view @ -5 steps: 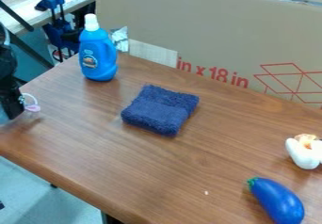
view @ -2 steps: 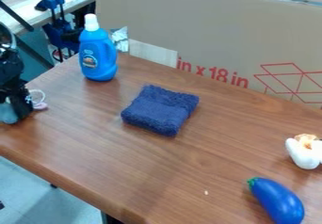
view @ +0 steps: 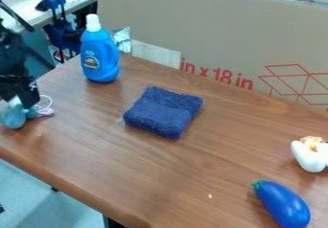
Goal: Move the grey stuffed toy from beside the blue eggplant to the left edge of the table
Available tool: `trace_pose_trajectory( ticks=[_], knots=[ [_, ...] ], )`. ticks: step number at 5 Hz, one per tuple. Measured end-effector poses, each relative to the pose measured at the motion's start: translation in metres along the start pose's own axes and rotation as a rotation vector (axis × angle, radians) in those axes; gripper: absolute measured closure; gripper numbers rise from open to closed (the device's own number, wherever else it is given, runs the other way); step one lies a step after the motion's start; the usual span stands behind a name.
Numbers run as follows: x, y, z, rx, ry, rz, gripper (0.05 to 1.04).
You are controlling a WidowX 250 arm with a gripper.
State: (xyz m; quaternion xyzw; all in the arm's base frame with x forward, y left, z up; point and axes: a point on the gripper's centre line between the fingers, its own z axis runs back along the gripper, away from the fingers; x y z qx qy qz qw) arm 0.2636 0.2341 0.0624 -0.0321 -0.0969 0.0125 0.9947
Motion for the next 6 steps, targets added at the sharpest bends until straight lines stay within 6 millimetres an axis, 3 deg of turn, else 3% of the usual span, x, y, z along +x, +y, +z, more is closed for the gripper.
trace_pose_trajectory(
  ticks=[1,2,4,6],
  knots=[
    [0.002,0.007,0.027,0.030,-0.034,-0.034,0.076],
    [0.005,-0.021,0.044,-0.013,0.066,-0.174,0.077],
    [0.025,-0.120,0.018,-0.092,0.237,-0.503,0.077],
    [0.035,-0.217,-0.016,-0.024,0.239,-0.584,0.077]
  ],
)
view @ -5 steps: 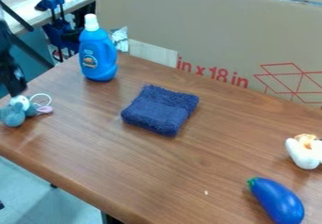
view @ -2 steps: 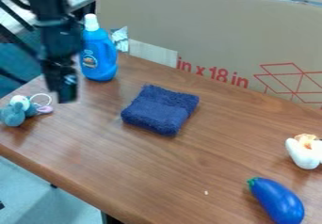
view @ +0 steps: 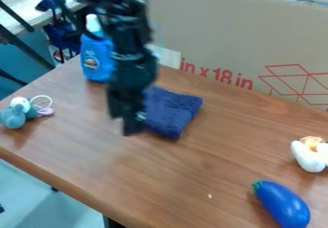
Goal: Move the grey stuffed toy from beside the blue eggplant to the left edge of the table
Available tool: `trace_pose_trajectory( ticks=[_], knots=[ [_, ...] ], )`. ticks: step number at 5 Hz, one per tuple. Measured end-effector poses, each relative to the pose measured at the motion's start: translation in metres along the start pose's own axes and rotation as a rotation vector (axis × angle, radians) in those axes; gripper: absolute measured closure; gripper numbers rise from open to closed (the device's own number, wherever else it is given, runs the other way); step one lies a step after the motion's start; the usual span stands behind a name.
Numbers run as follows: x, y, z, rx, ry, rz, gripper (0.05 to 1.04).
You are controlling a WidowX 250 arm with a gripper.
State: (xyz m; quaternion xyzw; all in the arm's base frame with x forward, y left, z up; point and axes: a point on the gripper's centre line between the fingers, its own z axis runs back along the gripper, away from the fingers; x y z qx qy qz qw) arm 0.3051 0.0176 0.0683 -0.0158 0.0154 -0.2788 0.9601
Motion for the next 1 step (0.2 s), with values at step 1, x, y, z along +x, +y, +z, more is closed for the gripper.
trace_pose_trajectory(
  ticks=[1],
  knots=[
    [0.0304,-0.0362,0.0104,0.013,-0.001,-0.005,0.077]
  ],
)
